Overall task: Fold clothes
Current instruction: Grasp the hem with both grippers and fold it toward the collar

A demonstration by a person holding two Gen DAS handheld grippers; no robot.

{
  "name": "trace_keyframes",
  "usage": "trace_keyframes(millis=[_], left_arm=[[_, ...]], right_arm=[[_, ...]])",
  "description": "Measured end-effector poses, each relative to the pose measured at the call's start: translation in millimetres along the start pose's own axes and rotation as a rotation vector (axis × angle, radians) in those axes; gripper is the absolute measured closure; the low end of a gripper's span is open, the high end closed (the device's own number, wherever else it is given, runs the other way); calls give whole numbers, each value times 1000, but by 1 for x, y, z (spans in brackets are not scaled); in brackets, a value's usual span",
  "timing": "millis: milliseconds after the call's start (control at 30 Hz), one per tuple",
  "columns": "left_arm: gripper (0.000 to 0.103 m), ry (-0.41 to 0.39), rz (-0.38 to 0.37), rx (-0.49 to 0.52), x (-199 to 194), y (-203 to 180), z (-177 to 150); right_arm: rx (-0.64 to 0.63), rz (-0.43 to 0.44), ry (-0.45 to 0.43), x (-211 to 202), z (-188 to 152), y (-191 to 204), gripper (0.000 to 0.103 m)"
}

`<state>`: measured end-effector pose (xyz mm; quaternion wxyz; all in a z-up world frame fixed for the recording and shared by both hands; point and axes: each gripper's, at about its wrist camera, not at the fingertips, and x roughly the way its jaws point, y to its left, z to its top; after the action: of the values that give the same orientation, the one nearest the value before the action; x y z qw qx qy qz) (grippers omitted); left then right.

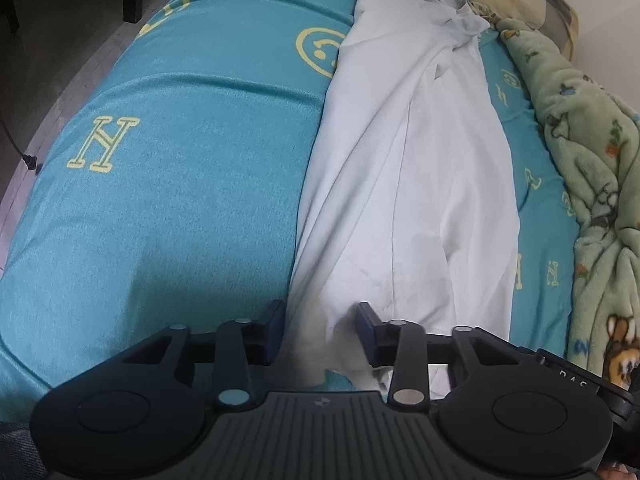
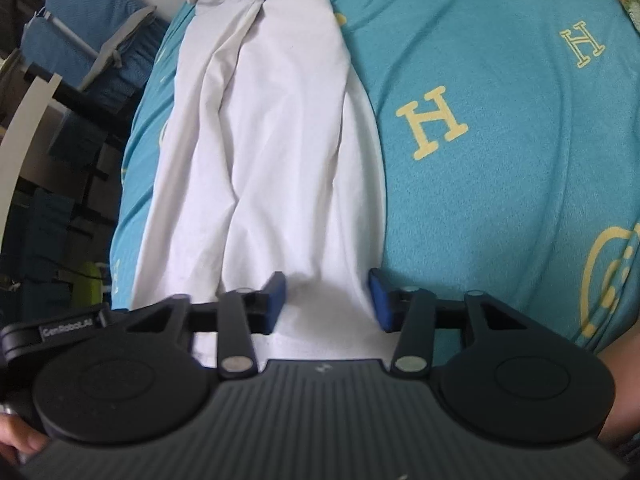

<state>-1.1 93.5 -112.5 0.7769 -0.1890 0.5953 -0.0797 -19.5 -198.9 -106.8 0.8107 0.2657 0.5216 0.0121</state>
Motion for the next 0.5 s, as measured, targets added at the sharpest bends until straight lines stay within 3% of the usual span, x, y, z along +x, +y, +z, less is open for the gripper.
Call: trace_keyframes(millis=[33,67,167,267,500], left_arm=[[77,-2,3,-6,-1,1,-1],[86,-5,-1,-21,-3,3,-1],[92,-23,-51,-80,-12,11,-3],[94,-78,-133,-115,-25,17,-7],[96,-259,-380,-179,-65,26,-16]], right_arm=[[1,6,3,-1,-1,0,88],[6,22,6,-3,-1,-2,92],[51,88,-9,-10,-4,-5,93],[135,222,-76,-26,-7,-16,95],[285,396,-244,-58,-7,-38,96]])
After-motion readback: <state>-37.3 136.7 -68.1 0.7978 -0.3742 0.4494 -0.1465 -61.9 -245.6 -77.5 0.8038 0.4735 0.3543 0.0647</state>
